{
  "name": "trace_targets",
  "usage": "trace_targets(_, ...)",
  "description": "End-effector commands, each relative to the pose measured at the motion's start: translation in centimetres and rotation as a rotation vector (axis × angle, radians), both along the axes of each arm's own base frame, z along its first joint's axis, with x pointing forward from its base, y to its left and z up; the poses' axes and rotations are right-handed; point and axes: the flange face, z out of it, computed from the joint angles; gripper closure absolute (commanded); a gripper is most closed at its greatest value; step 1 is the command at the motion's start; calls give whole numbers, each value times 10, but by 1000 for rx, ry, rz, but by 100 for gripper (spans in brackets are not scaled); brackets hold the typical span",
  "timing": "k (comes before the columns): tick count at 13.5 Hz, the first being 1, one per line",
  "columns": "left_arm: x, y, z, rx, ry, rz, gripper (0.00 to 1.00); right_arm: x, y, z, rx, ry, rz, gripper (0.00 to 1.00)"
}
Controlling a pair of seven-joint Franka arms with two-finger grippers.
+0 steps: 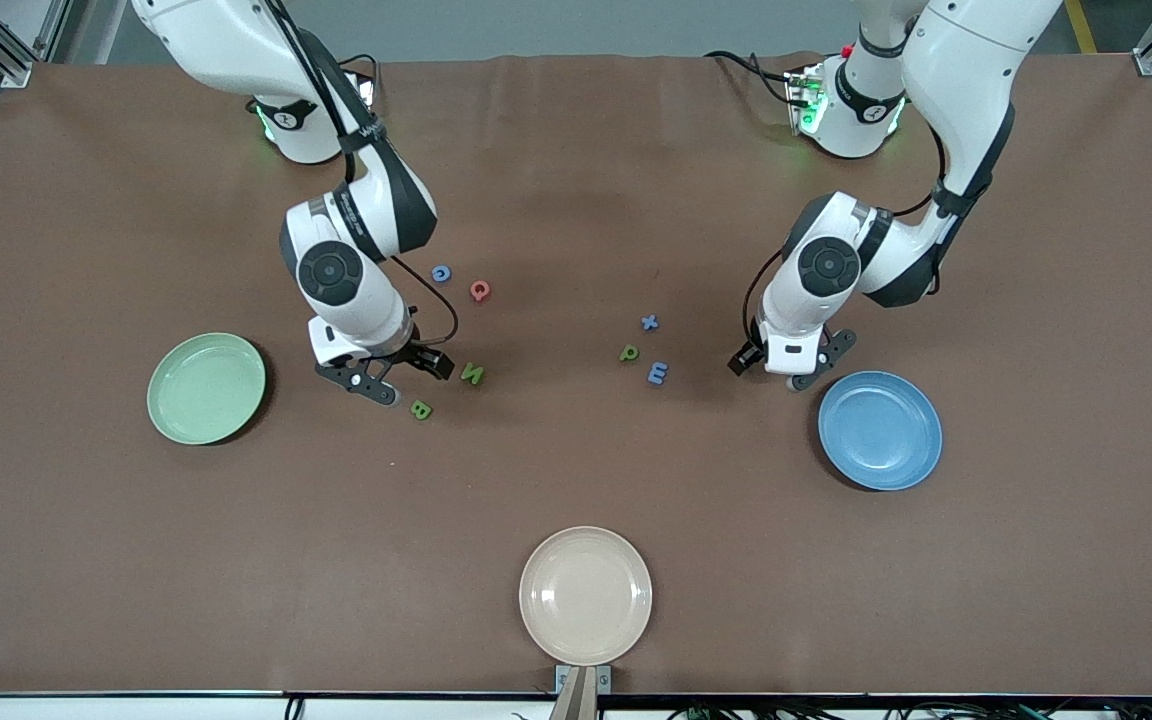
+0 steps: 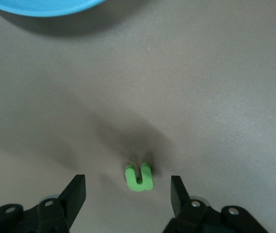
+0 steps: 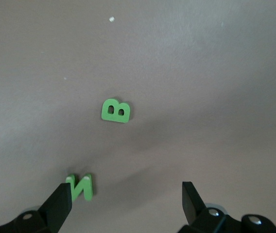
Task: Sort upper and lower case letters into plates
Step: 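Grasp the green u with the left gripper while the right gripper grasps the green B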
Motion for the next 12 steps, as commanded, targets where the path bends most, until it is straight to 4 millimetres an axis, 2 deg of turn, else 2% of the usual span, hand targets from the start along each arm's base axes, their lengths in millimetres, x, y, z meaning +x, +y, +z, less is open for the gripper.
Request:
trace_targets(1,5,-4,-8,-4,-10,7,29,12,2,-22,57,19,-117,1)
trace_targets(3,4,-4,-11,-3,-3,9,43,29,-7,-30,66,24,-155,1)
trace_targets(5,4,-3,-15,-3,3,11,47,47,-17,-47,60,26,-180,1)
trace_targets(7,5,-3,-17,-4,6,11,54,57,-13,-55,59,22,-173,5)
trace_targets(9,8,-4,-17,-7,3,14,69,60,-13,-58,57,21,-178,14)
trace_targets(11,13,-2,-13,-11,-7,20,91,58,-11,-62,54,26,-175,24)
trace_targets(12,19,0,-7,-14,-21,22,99,58,-11,-62,54,26,-175,30)
